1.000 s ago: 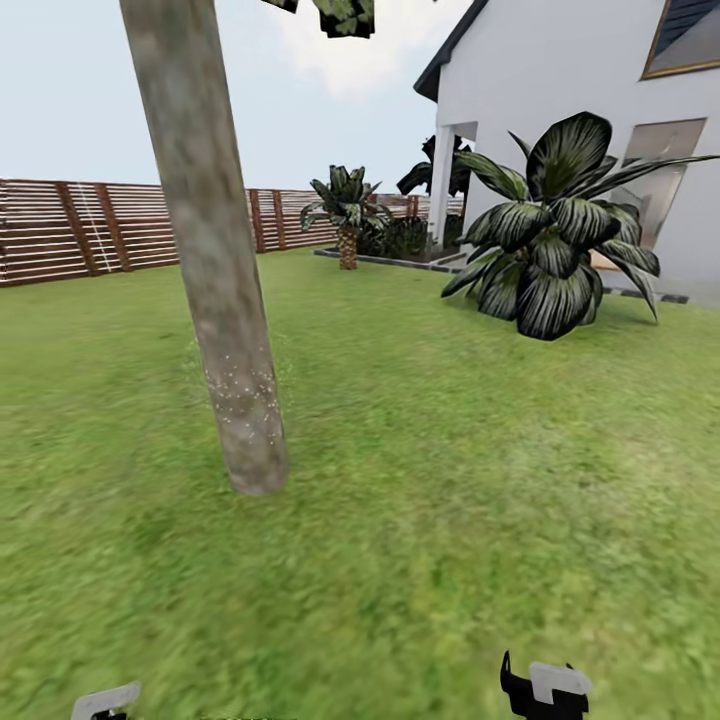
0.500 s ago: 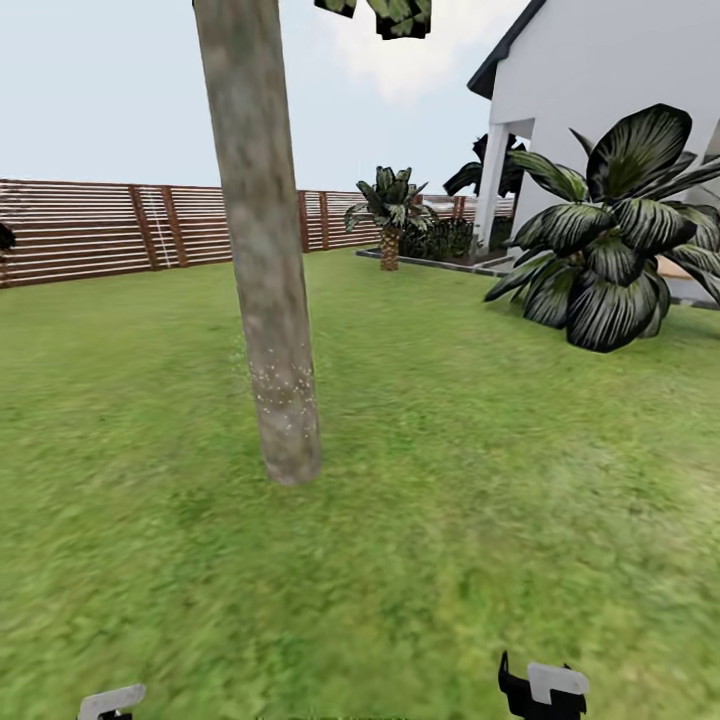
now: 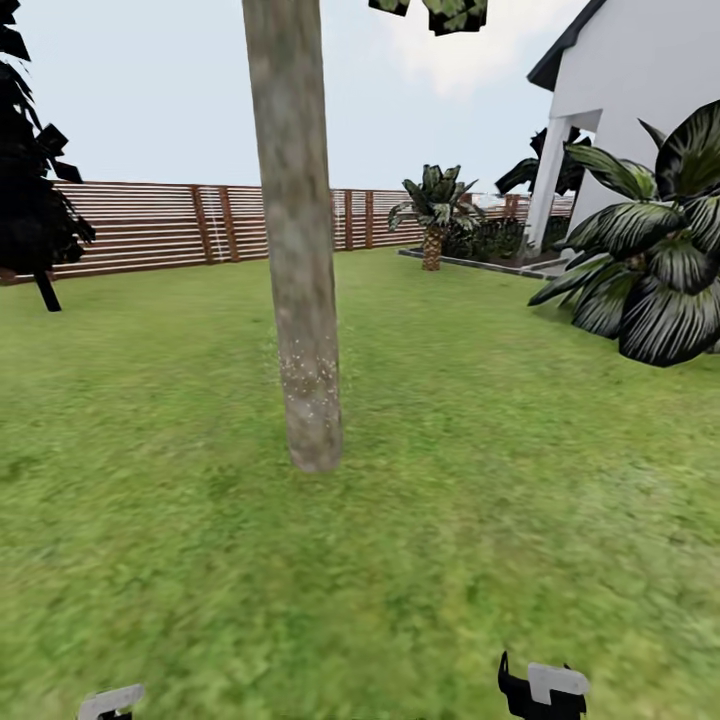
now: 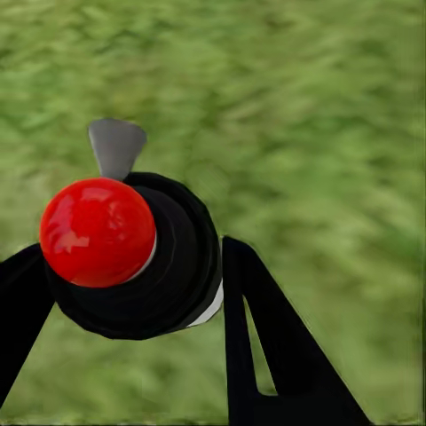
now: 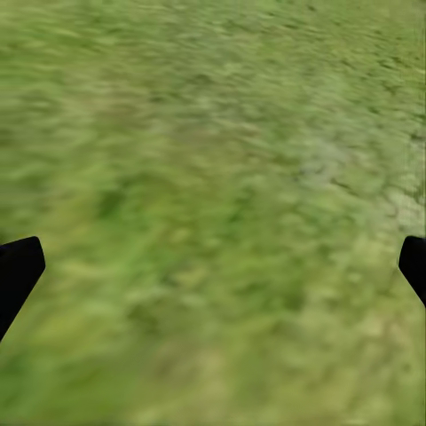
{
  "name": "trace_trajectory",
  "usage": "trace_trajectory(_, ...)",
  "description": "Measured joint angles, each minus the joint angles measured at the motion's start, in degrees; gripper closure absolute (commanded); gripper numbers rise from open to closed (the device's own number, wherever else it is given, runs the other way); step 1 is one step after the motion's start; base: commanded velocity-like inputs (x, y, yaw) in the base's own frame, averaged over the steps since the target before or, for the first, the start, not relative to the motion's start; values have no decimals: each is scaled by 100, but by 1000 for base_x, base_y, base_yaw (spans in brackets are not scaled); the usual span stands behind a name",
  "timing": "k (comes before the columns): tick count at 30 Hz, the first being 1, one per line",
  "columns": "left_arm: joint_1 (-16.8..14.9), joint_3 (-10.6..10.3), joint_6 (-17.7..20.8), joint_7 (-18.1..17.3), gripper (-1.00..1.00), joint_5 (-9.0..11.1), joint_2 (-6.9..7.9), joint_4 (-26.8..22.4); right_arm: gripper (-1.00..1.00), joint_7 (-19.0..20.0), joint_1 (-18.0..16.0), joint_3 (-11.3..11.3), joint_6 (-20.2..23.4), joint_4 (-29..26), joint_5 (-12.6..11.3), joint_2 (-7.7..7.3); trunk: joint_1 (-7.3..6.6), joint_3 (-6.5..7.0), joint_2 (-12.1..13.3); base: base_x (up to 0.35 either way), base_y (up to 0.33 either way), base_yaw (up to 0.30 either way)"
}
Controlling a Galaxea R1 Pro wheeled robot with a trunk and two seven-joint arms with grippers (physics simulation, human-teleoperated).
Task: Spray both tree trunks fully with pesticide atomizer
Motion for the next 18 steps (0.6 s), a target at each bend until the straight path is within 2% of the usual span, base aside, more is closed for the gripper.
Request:
trace_trajectory(11, -1, 1, 3, 1, 100, 30, 0, 0, -100, 0, 0, 0, 0, 0, 0, 1, 0, -24, 0, -19, -255, 282)
trace_trajectory(18, 1, 3, 5, 0, 100, 48, 0, 0, -100, 0, 1, -1, 0, 0, 0, 1, 0, -39, 0, 0, -33, 282)
